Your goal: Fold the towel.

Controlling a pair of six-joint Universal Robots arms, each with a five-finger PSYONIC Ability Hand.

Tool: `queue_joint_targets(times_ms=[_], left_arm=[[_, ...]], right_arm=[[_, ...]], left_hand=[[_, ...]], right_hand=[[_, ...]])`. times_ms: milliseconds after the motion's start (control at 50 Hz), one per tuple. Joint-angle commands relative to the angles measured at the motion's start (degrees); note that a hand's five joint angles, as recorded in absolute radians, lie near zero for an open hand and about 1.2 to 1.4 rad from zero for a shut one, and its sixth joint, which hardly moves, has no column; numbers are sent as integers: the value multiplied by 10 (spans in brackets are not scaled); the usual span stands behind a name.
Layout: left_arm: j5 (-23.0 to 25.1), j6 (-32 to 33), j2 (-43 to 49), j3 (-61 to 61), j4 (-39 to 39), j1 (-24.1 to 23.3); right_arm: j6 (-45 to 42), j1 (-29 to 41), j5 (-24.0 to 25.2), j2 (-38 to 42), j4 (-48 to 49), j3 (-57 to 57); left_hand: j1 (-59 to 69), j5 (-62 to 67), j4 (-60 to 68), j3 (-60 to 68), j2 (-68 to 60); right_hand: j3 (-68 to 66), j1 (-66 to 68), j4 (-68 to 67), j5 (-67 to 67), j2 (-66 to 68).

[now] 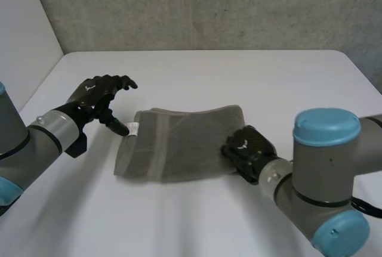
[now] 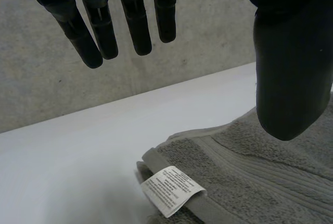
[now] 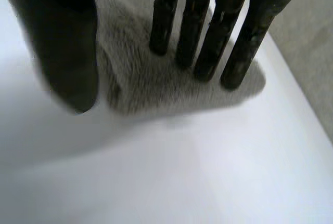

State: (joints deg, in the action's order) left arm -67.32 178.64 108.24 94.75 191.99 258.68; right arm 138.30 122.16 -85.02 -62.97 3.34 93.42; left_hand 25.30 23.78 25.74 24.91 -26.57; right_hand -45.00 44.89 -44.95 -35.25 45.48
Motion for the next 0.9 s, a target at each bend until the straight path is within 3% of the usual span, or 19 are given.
queue_joint_targets(times_ms=[20,40,200,300,340,420,440,480,500,520,540,560,580,620,640,680,780,900], left_arm=[[0,0,5,0,0,-2],[1,0,5,1,0,-2],[1,0,0,-4,0,0],[0,-1,-3,-13,0,-1],[-3,-3,-5,-21,0,-1],[-4,-5,-5,-27,-1,-2],[-4,-6,-5,-26,-1,-2],[-4,-7,-5,-22,-1,-2],[-3,-6,-5,-19,-1,-2],[-3,-6,-5,-18,-1,-2],[-1,-6,-4,-15,-1,-2],[0,-5,-4,-13,-1,-3],[0,-5,-4,-13,-1,-3],[0,-5,-3,-12,-1,-3],[0,-5,-3,-12,-1,-3],[0,-5,-2,-12,0,-4],[0,-5,0,-11,0,-9],[0,-4,3,-11,0,-11]], right_arm=[[-7,-19,-7,15,64,15],[-8,-22,-12,15,64,11],[-40,-11,-52,-9,56,-67],[-42,71,-34,-1,22,-161],[-38,125,-21,54,0,-226],[-33,157,-32,98,-47,-267],[-24,166,-41,104,-61,-268],[-3,164,-52,101,-62,-252],[25,158,-53,95,-52,-225],[25,158,-53,95,-52,-225],[53,144,-51,83,-35,-192],[77,110,-43,53,-14,-151],[77,110,-43,53,-14,-150],[108,20,-6,-26,36,-49],[108,19,-6,-27,36,-48],[112,-48,46,-79,79,42],[122,-81,91,-101,108,125],[135,-84,103,-96,126,156]], left_hand=[[-50,-135,-54,-46,63],[-50,-135,-54,-46,63],[-53,-138,-58,-49,66],[-55,-140,-59,-51,68],[-62,-146,-66,-58,74],[-62,-147,-66,-58,74],[-62,-147,-66,-58,74],[-62,-147,-66,-58,74],[-62,-147,-66,-58,74],[-62,-147,-66,-58,74],[-62,-147,-66,-58,74],[-62,-147,-66,-58,74],[-62,-147,-66,-58,74],[-63,-148,-68,-59,76],[-63,-148,-68,-59,76],[-63,-148,-68,-59,76],[-65,-150,-69,-61,78],[-67,-152,-71,-63,79]], right_hand=[[-246,247,-247,-244,242],[-349,350,-349,-346,344],[-350,351,-351,-348,345],[-350,351,-351,-348,345],[-350,351,-351,-348,345],[-350,351,-351,-348,345],[-226,227,-226,-223,221],[-159,160,-159,-156,154],[-61,62,-61,-58,56],[-60,61,-60,-57,55],[115,-114,115,118,-120],[199,-197,198,201,-203],[199,-198,199,202,-204],[201,-200,201,204,-206],[201,-200,201,204,-206],[198,-197,197,200,-203],[191,-190,191,194,-196],[189,-188,189,192,-194]])
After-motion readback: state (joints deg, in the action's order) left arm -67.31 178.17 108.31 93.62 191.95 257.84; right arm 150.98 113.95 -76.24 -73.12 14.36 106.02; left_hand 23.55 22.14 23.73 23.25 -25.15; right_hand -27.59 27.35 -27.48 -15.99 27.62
